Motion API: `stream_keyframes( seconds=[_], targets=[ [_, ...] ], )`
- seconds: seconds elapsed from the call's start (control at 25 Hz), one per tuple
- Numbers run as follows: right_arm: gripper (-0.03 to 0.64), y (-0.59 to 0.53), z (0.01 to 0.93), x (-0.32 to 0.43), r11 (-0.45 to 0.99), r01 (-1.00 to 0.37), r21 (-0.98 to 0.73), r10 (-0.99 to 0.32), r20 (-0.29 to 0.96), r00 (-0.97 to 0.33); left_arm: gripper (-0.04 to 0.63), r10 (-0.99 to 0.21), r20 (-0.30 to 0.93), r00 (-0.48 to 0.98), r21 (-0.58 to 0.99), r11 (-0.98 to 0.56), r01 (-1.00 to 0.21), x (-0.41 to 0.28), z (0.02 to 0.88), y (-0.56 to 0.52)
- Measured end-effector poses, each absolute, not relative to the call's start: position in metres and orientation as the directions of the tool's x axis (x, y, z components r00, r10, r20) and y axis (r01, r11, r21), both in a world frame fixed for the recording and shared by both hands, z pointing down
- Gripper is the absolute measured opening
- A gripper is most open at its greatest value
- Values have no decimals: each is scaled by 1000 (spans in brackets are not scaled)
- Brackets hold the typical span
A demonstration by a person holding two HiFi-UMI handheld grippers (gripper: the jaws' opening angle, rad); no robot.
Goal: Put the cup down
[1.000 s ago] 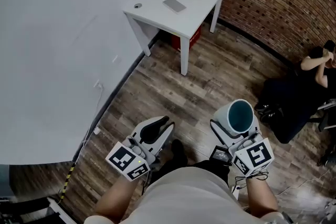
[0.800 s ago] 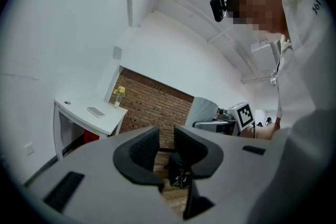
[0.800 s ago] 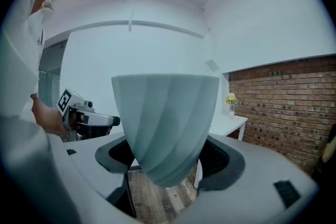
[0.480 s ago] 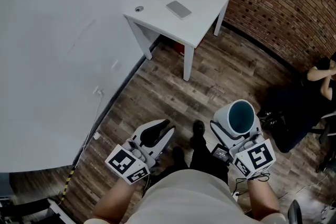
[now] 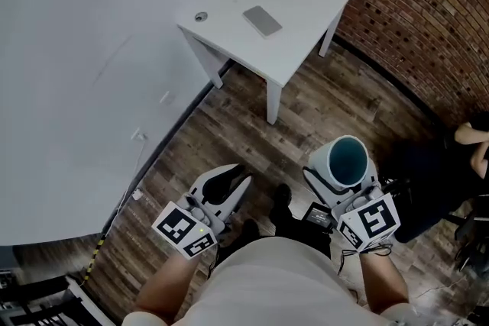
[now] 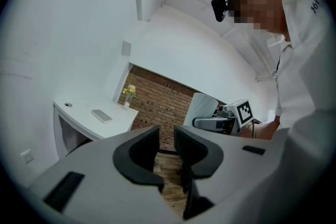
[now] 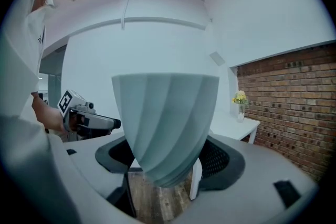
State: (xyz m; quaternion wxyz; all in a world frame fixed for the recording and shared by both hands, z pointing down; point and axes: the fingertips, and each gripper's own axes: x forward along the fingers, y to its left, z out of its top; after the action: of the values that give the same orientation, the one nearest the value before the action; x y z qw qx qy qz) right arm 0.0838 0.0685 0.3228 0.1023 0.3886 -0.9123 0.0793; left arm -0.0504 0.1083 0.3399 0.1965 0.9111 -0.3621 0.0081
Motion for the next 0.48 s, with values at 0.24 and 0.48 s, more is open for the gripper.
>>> stream_keyframes(
  seconds=[0.24,0.48],
  targets=[
    [360,24,331,98,713,-699,-64,-665,256,-702,78,-678,158,718,351,-641,-683,-30,343,66],
    [360,-8,328,96,723,-688,-61,-659,238,-714,78,-683,172,710,338,-636,-694,-28,341,37]
  ],
)
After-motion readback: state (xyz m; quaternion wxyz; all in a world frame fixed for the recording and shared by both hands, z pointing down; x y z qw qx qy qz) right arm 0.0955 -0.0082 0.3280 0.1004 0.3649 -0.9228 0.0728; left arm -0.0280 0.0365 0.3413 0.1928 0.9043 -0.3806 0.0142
